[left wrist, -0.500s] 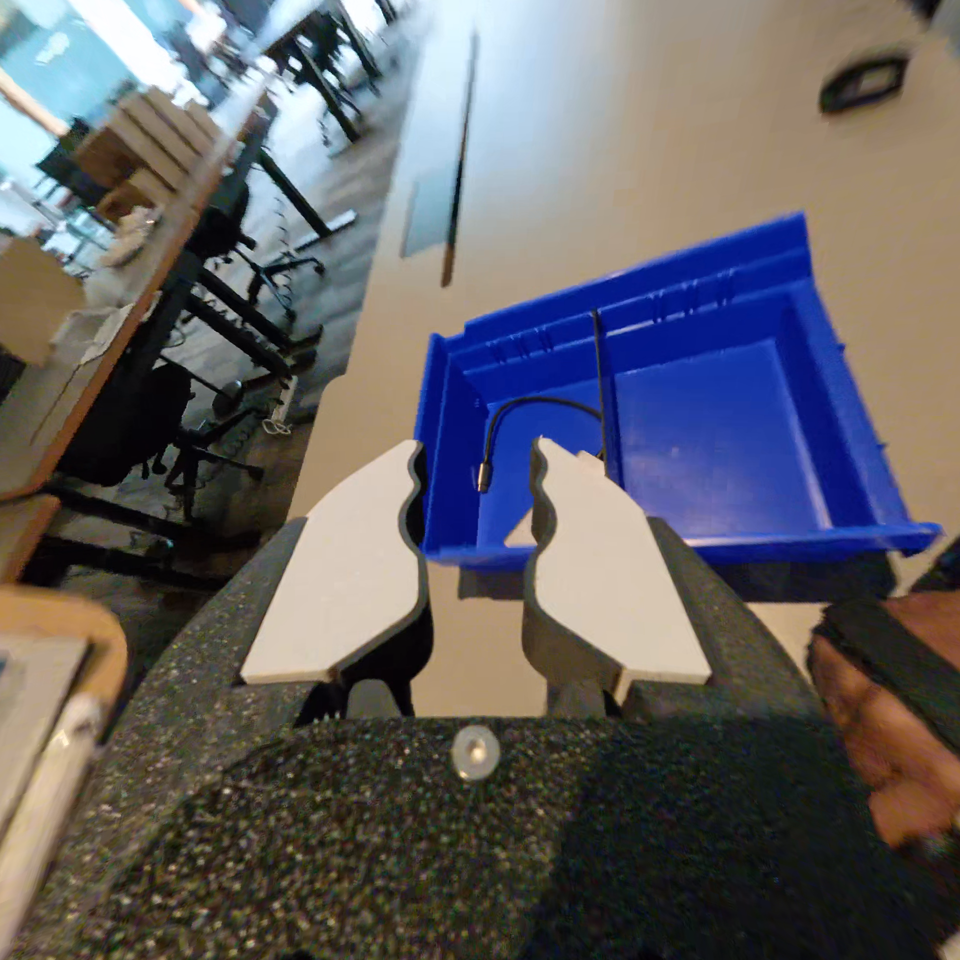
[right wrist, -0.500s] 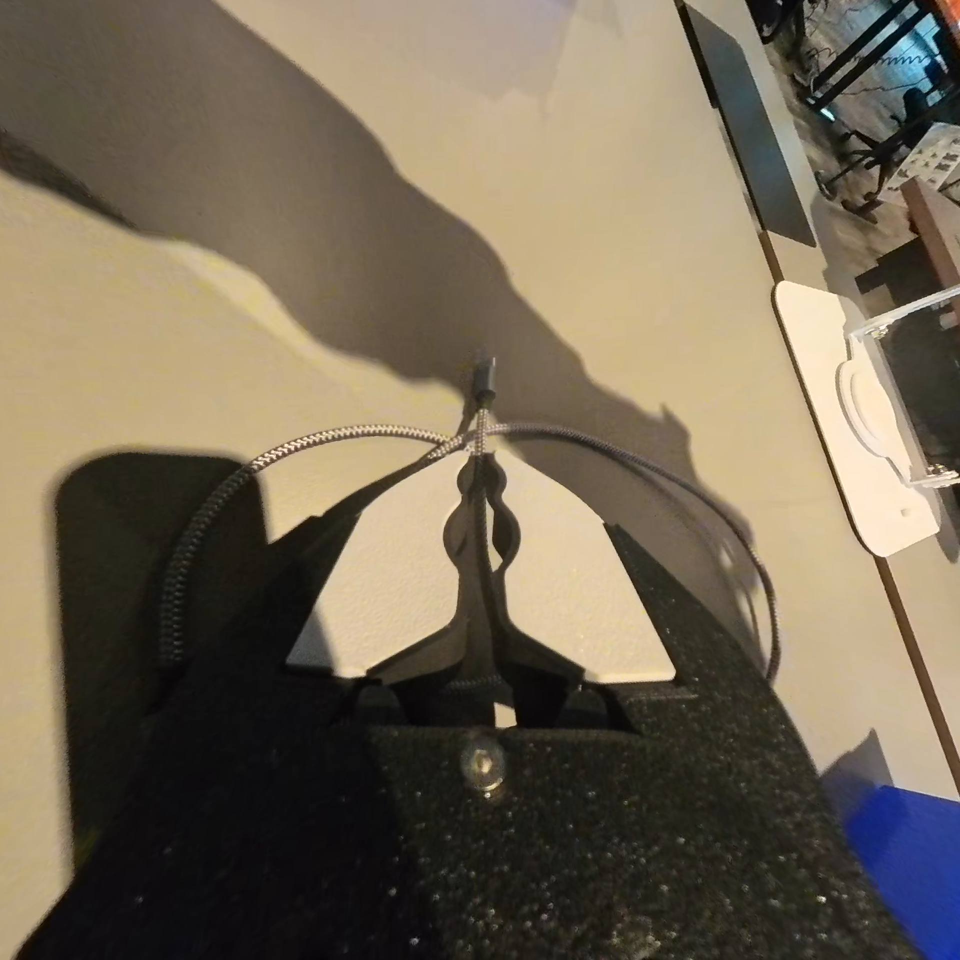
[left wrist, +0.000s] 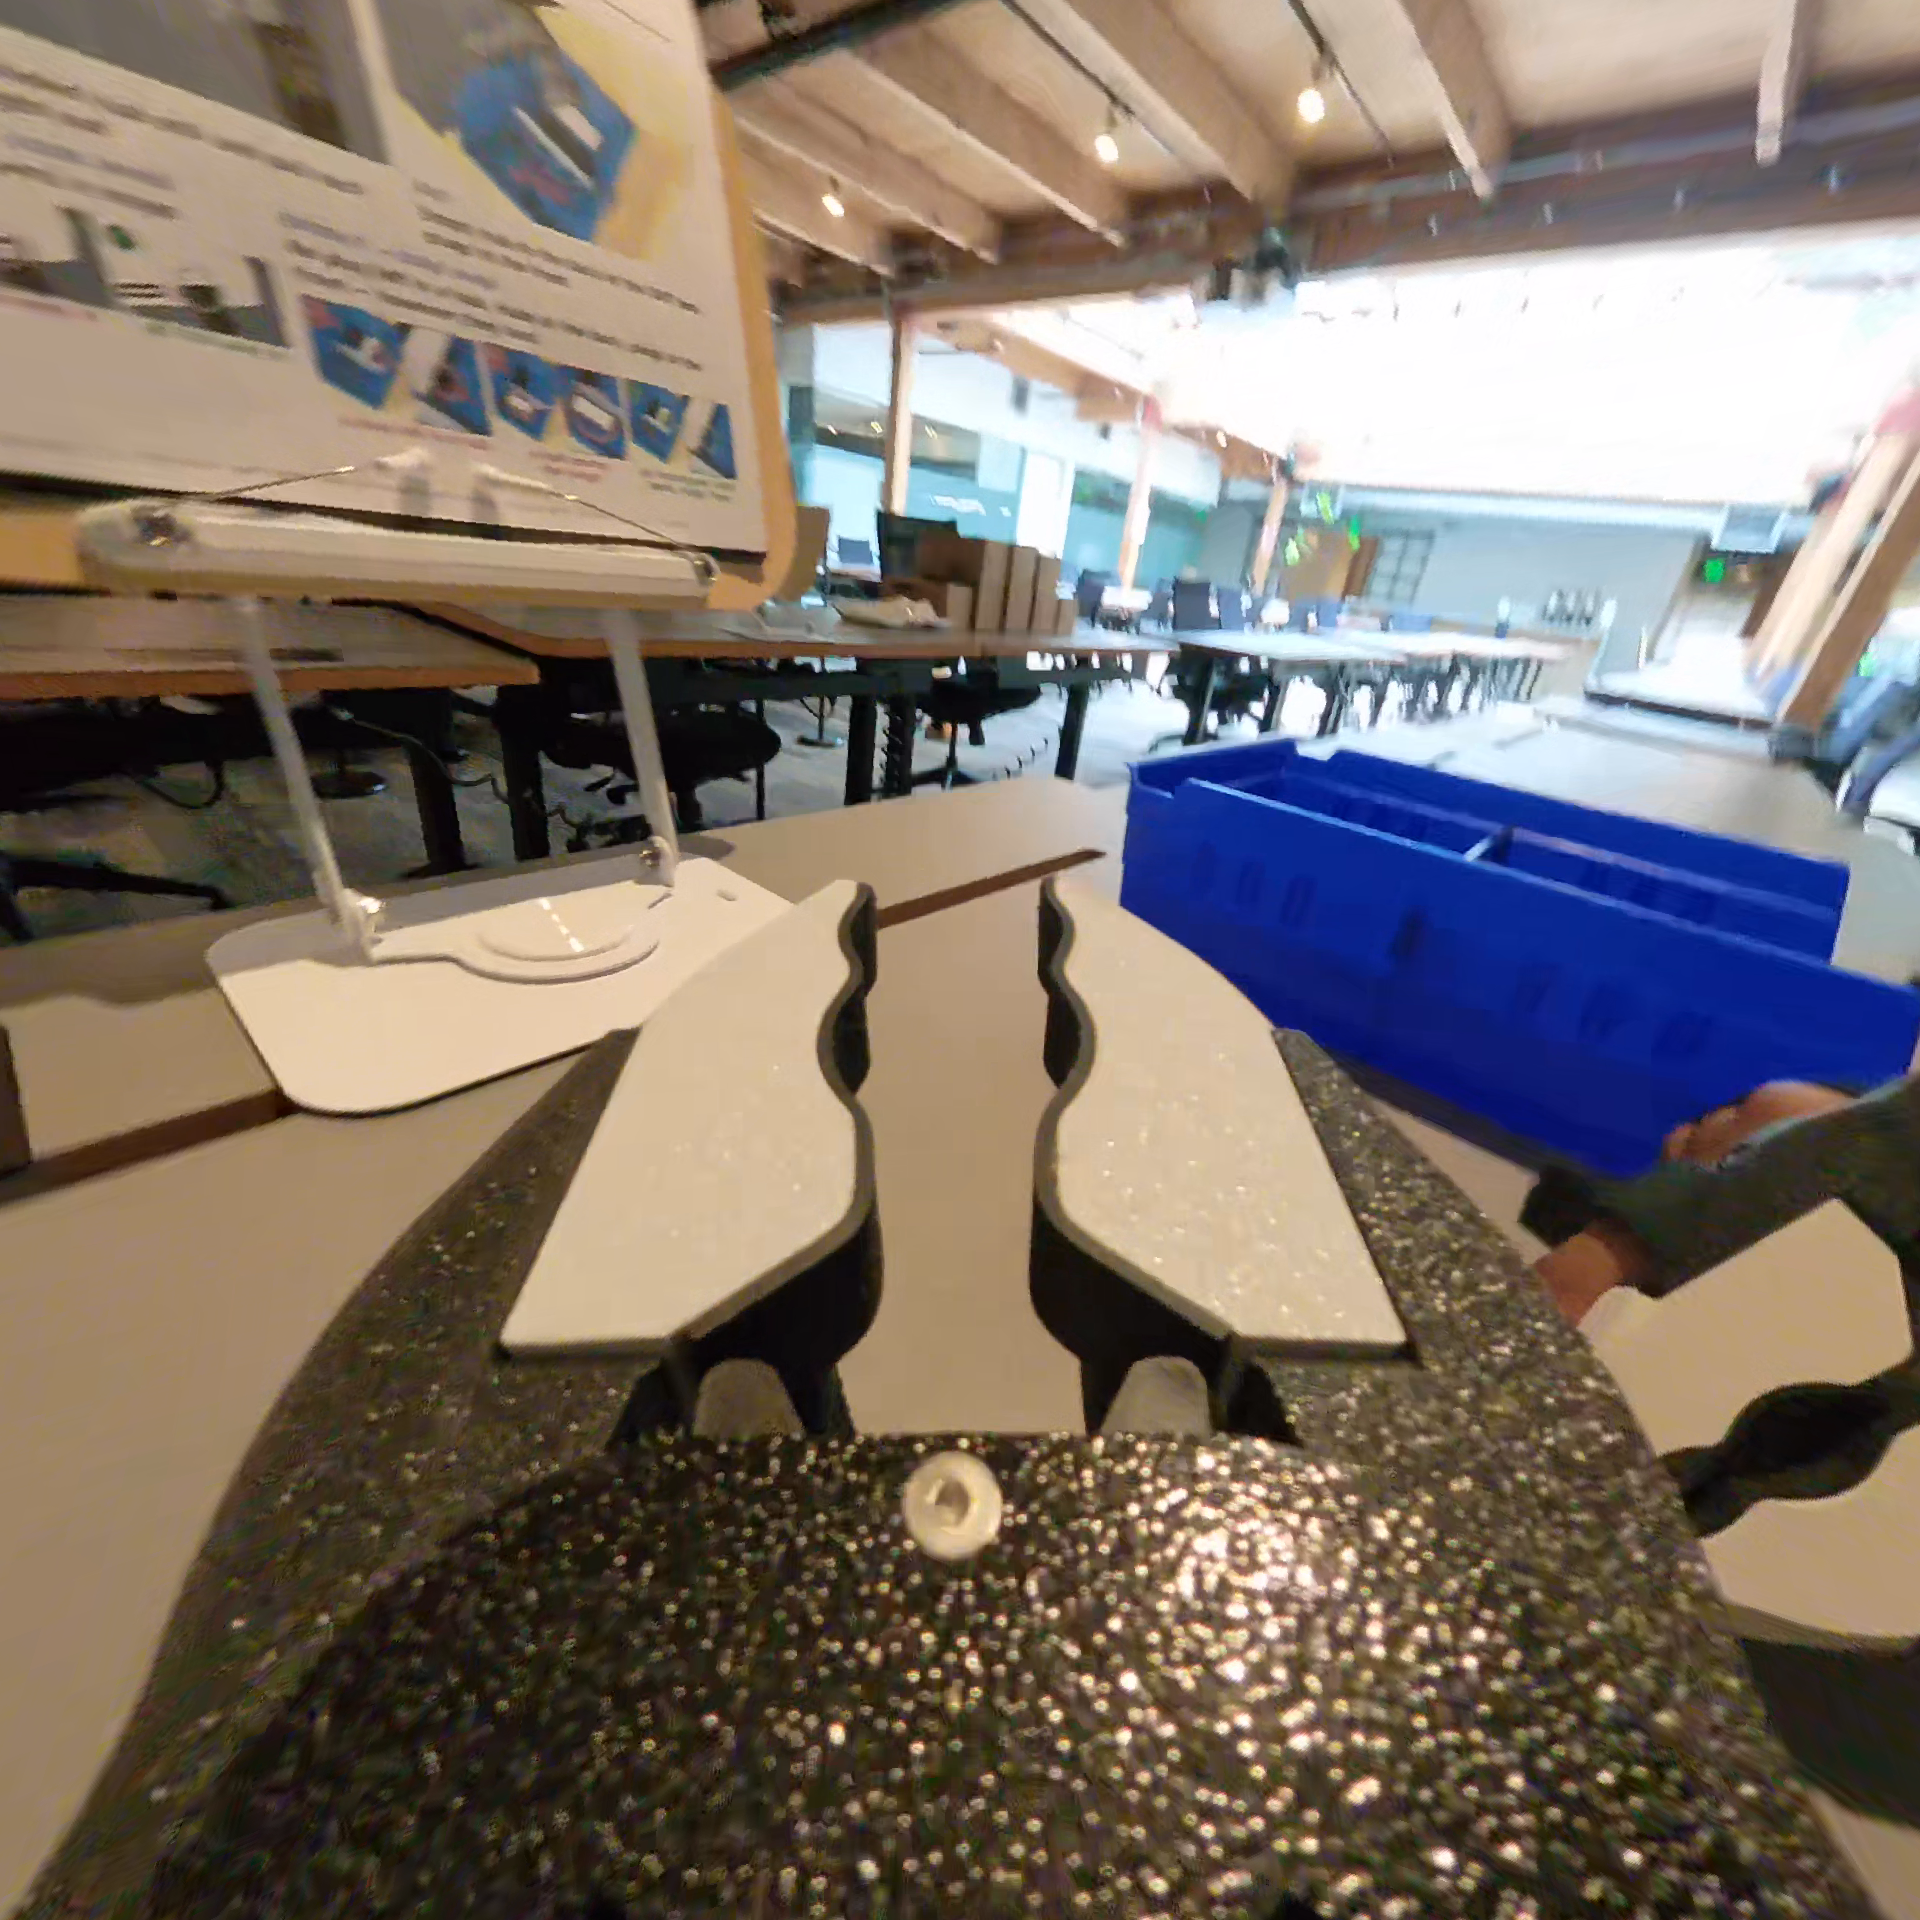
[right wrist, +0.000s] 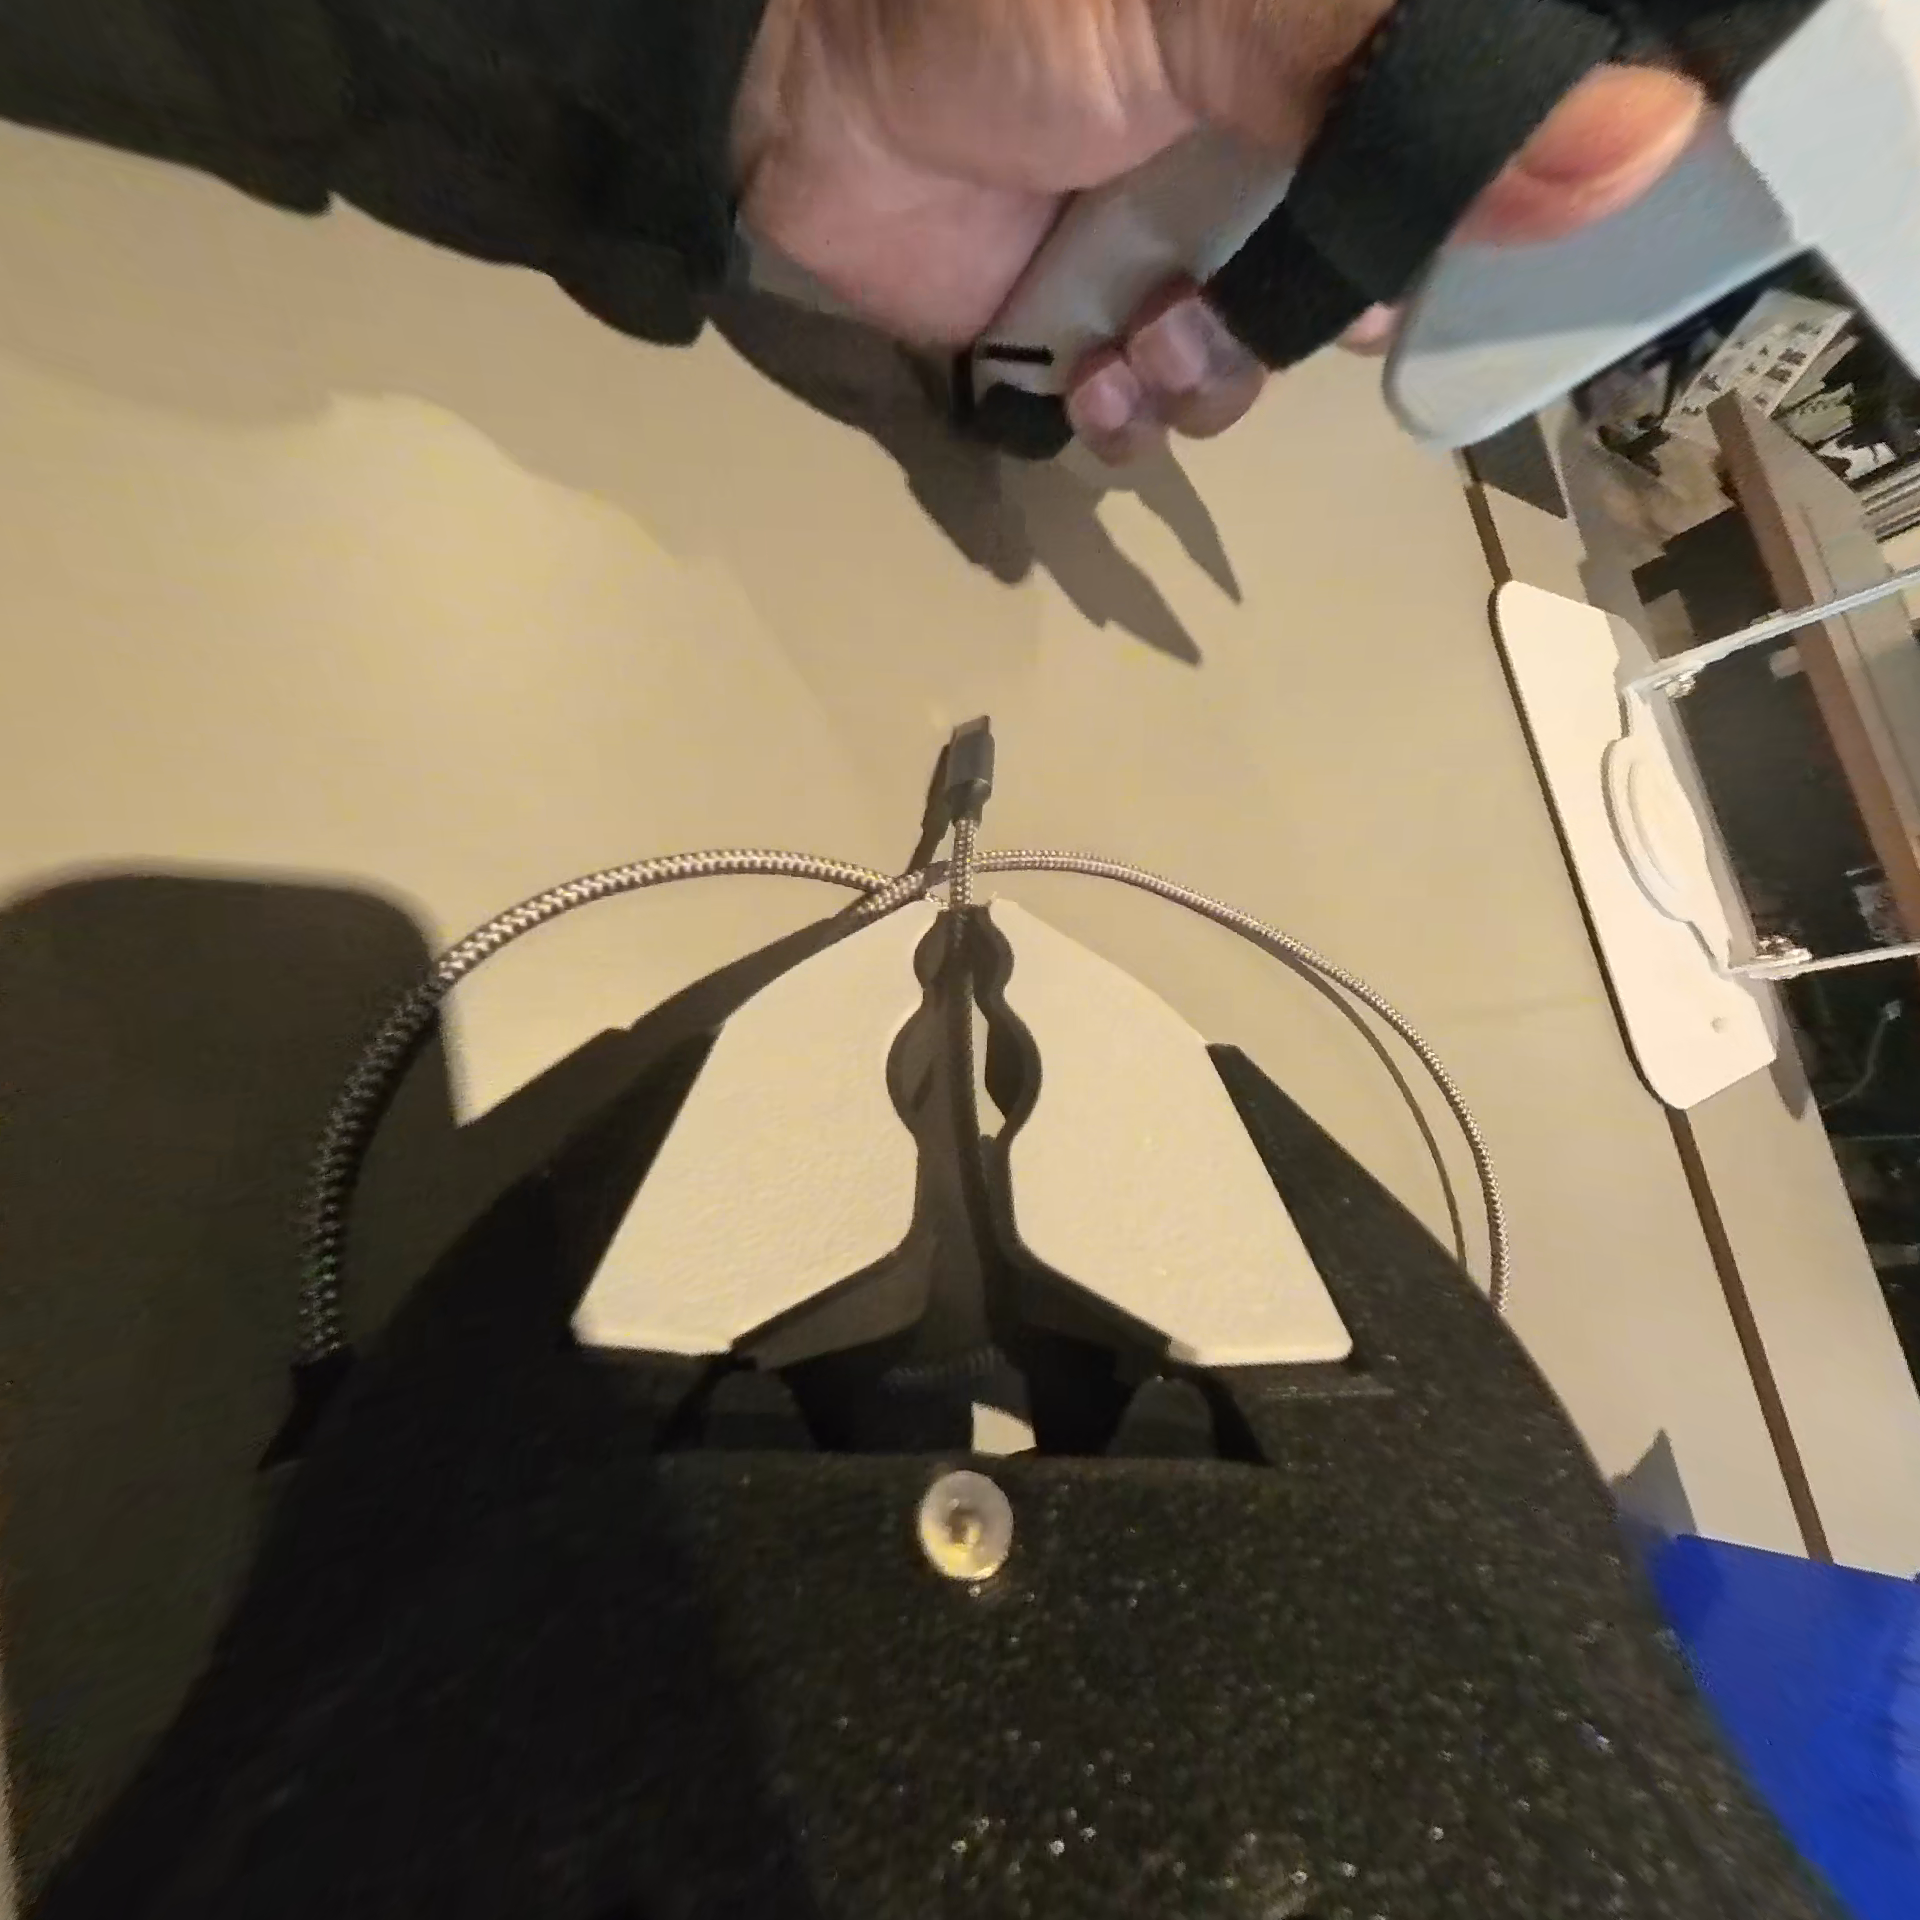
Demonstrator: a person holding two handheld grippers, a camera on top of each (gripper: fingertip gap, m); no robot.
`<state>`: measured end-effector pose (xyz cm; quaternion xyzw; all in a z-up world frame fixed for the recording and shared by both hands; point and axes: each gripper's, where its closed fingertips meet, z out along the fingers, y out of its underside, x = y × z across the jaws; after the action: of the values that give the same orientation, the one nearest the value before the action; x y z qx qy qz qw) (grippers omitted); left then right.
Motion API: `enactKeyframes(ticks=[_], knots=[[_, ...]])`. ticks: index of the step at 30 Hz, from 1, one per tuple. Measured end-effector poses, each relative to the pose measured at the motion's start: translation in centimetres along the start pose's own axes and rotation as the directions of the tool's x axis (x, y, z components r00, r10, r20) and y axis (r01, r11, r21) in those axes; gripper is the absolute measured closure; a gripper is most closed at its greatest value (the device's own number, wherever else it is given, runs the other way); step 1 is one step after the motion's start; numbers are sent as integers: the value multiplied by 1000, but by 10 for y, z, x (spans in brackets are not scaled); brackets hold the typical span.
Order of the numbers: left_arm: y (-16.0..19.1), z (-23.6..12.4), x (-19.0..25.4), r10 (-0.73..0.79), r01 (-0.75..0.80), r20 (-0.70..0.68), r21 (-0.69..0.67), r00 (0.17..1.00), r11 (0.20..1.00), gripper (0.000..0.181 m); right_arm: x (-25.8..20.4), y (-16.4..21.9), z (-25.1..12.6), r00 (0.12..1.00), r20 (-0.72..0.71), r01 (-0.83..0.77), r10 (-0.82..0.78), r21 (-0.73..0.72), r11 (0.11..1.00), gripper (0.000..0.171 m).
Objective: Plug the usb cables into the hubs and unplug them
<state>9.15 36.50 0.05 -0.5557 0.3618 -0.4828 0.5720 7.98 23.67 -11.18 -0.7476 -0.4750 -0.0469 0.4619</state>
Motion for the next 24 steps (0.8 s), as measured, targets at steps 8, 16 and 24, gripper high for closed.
enactKeyframes(ticks=[8,16,24], knots=[[-4,-4,-19,-181,182,-19,84,983,980,152,14,-9,-11,973,65,-227,221,106,968,152],[-9,-9,-28,-267,270,-43,129,963,954,152,0,-4,-25,850,270,-447,452,-82,891,125],[-9,-11,-26,-247,249,-29,136,969,959,152,-15,-4,-18,857,183,-446,482,-205,871,123]])
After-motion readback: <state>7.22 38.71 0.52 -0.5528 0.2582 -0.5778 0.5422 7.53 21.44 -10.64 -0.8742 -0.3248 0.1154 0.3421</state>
